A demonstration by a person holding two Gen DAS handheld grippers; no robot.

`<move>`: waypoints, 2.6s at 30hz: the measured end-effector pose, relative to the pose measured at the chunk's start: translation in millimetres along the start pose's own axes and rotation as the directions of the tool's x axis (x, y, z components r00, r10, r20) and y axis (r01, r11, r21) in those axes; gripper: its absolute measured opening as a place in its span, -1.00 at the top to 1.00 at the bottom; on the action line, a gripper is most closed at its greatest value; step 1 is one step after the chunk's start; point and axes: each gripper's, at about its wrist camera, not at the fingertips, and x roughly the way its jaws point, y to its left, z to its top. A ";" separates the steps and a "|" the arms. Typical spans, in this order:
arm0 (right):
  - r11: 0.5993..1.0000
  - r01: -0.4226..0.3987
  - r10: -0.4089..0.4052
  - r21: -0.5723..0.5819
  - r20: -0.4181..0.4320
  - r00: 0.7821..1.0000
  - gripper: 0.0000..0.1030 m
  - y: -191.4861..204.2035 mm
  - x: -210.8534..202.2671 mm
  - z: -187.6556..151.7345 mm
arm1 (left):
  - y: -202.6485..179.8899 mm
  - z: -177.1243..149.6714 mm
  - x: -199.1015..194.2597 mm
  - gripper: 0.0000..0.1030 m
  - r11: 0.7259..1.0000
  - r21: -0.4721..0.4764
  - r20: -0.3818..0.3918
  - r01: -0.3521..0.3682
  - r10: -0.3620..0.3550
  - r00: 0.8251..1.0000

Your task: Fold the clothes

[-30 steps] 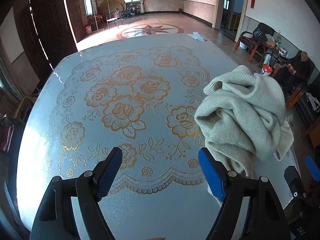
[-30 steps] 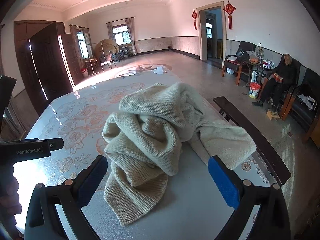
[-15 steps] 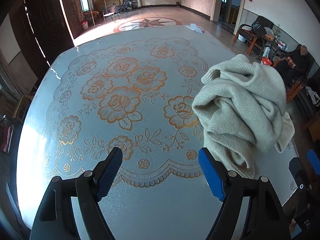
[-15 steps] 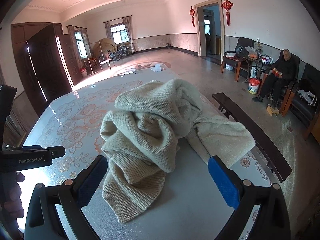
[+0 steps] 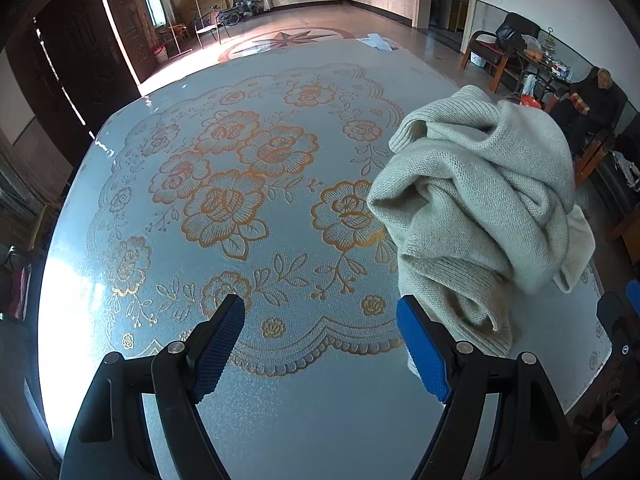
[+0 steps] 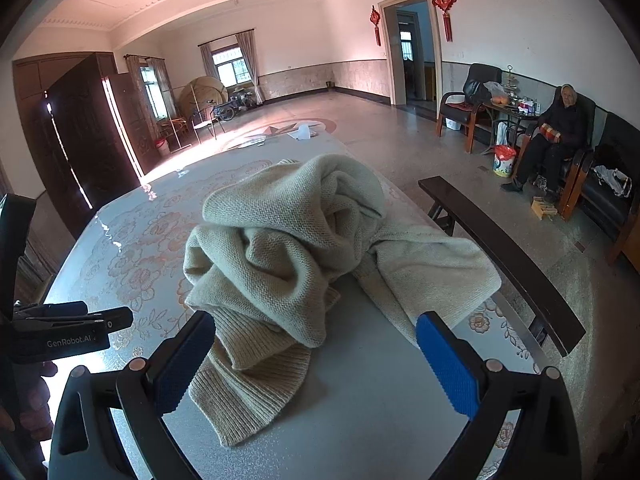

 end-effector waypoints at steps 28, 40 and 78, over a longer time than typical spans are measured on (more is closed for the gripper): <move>0.999 0.000 -0.002 -0.045 -0.043 0.999 -0.99 9.8 20.3 17.9 | -15.7 7.9 6.2 -0.54 0.998 0.043 0.009 0.036 -0.037 0.999; 0.998 -0.001 -0.002 -0.068 -0.055 0.998 -0.99 12.0 29.8 33.1 | -14.4 19.8 10.9 -0.54 0.999 0.028 0.024 0.029 -0.030 0.999; 0.979 -0.082 0.024 -0.186 -0.293 0.956 -0.78 30.8 123.5 76.3 | 36.8 1.8 41.7 -0.55 0.994 -0.106 -0.076 0.002 -0.010 0.997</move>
